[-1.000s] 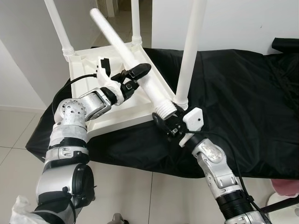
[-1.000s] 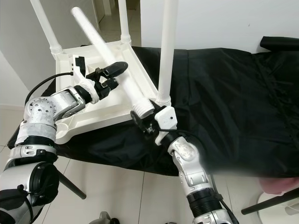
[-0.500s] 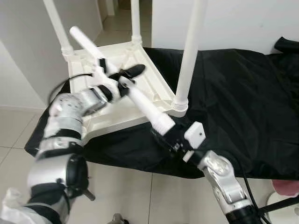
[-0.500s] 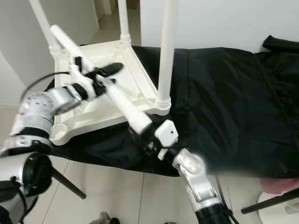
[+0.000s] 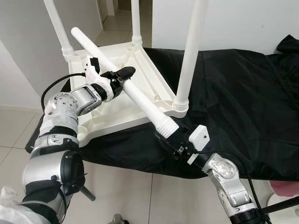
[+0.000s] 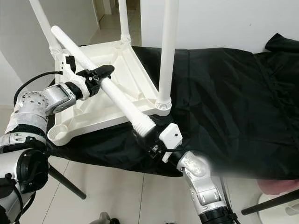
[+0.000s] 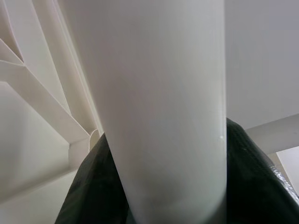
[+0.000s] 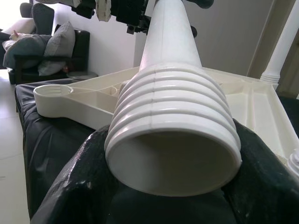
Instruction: Building children table
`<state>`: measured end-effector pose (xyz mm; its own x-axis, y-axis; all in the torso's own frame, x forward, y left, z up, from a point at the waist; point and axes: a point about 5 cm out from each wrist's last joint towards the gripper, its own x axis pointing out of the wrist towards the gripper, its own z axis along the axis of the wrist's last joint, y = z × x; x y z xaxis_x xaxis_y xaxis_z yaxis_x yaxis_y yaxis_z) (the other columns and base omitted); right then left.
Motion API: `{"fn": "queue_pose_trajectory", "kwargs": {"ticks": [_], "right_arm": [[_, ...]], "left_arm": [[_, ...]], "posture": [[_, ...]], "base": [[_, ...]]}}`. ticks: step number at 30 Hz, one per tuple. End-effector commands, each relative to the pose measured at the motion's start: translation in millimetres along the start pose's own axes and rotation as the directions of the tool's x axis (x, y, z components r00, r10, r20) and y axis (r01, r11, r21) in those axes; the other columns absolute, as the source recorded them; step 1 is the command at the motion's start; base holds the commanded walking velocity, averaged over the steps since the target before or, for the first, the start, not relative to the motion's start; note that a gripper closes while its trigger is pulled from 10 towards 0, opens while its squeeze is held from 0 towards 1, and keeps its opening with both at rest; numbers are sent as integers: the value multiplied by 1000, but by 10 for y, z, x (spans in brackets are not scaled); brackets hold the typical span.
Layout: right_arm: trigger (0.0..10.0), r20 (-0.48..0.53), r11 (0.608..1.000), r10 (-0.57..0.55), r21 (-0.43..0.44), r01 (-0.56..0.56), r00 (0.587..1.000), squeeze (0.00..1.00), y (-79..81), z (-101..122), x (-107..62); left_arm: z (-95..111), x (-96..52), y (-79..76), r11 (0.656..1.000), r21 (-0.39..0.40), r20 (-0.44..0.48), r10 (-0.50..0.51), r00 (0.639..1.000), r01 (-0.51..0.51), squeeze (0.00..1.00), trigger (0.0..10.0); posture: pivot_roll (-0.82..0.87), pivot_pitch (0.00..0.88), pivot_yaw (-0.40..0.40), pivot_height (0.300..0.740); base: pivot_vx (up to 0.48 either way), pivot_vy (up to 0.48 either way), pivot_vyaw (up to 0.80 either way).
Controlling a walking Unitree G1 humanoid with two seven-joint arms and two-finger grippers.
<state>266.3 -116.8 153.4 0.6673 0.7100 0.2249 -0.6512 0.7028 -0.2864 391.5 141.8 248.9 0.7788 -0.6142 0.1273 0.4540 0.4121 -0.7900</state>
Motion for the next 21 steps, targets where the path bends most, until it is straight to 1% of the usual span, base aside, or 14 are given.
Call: {"fn": "queue_pose_trajectory", "kwargs": {"ticks": [1, 6, 7, 8, 9, 10, 11, 14, 17, 20, 21], "right_arm": [[10000, 17, 998, -43, 36, 43, 999, 0, -30, 19, -20], [10000, 13, 996, -53, 70, 52, 999, 0, -15, 2, -12], [10000, 9, 994, -52, 93, 51, 999, 0, -10, -9, -9], [10000, 3, 989, -54, 141, 53, 999, 1000, -11, -27, -10], [10000, 3, 989, -54, 141, 53, 999, 1000, -11, -27, -10], [10000, 1, 984, -61, 169, 60, 998, 1000, -17, -35, -13], [10000, 4, 980, -62, 188, 60, 998, 1000, -17, -36, -16], [10000, 8, 977, -64, 205, 61, 998, 1000, -15, -30, -22], [10000, 13, 966, -111, 235, 105, 994, 1000, -55, 0, -44], [10000, 7, 958, -157, 243, 151, 988, 1000, -117, 19, -50], [10000, 7, 958, -157, 243, 151, 988, 1000, -117, 19, -50]], "left_arm": [[61, -39, -10, 999, 34, 11, -41, 999, 41, 0, 0], [87, -54, 3, 999, 29, 19, -36, 999, 35, 0, 0], [90, -53, 8, 999, 26, 18, -31, 999, 30, 0, 0], [94, -53, 15, 999, 31, 16, -21, 1000, 21, 0, 4353], [94, -53, 15, 999, 31, 16, -21, 1000, 21, 0, 4353], [93, -50, 19, 999, 33, 9, -14, 1000, 14, 0, 10000], [97, -49, 20, 999, 34, 7, -10, 1000, 10, 0, 10000], [105, -48, 16, 1000, 23, 10, -11, 1000, 11, 0, 10000], [170, -46, -23, 1000, 15, 23, -12, 1000, 12, 0, 10000], [227, -42, -72, 1000, 20, 26, -5, 1000, 5, 0, 10000], [227, -42, -72, 1000, 20, 26, -5, 1000, 5, 0, 10000]], "posture": [[-15, 35, 89, 740], [-15, 36, 91, 740], [-15, 36, 91, 740], [-14, 37, 91, 740], [-14, 37, 91, 740], [-14, 37, 91, 740], [-13, 37, 91, 740], [-13, 38, 91, 740], [-13, 38, 91, 740], [-13, 38, 91, 740], [-13, 38, 91, 740]], "base": [[0, 0, 0], [0, 0, 0], [0, 0, 0], [0, 0, 0], [0, 0, 0], [0, 0, 0], [0, 0, 0], [0, 0, 0], [0, 0, 0], [0, 0, 0], [0, 0, 0]]}}
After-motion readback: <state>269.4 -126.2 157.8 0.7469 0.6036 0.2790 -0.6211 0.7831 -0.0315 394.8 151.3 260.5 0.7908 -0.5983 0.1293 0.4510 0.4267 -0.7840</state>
